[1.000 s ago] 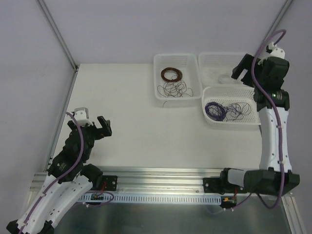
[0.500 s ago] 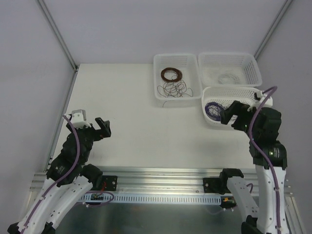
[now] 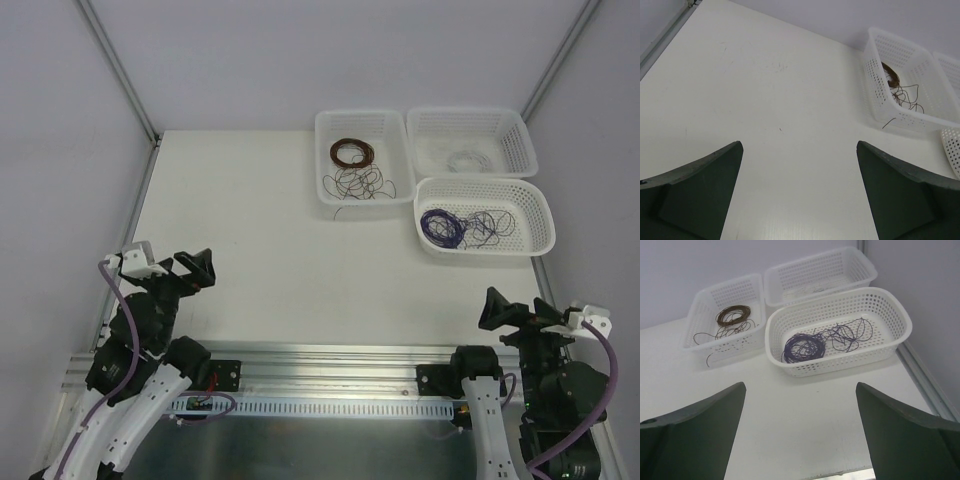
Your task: Untangle the cables
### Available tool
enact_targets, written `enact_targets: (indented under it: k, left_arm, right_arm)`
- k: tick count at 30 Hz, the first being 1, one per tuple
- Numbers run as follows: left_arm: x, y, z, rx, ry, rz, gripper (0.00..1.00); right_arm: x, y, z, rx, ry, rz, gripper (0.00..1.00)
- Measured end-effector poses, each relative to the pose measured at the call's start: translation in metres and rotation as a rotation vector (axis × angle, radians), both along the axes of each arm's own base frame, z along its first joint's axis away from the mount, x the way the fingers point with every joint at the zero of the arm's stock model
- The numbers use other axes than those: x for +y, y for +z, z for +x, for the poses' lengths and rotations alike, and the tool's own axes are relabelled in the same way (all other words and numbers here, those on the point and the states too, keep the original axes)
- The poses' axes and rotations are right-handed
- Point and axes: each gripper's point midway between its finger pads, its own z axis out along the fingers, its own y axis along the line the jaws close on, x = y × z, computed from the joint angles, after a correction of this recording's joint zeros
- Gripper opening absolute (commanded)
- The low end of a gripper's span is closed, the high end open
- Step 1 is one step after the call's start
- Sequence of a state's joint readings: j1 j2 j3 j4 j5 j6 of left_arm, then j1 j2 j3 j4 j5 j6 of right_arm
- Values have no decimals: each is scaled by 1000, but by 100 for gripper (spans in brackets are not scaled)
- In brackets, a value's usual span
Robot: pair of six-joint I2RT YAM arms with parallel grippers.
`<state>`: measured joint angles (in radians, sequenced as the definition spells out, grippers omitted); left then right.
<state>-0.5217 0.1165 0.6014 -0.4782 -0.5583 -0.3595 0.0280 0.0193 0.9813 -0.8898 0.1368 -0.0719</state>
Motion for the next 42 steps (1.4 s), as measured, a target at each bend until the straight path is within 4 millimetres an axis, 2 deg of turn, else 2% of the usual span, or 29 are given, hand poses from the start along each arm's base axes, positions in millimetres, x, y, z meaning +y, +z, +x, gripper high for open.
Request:
enact_targets:
  k: [2, 7, 17, 42]
  left_arm:
    - [3, 3, -4, -27, 3, -16, 99]
    - [8, 9, -12, -78, 5, -44, 99]
    - [13, -6, -13, -28, 27, -14, 99]
    - [16, -9, -13, -20, 57, -30, 99]
  right_arm:
    - [-5, 1, -5, -10, -27, -6, 97]
    - [-9, -7, -2, 14, -31, -18, 97]
    - [-11, -19, 5, 51, -45, -23, 97]
    - [-13, -23, 7, 61, -56, -23, 97]
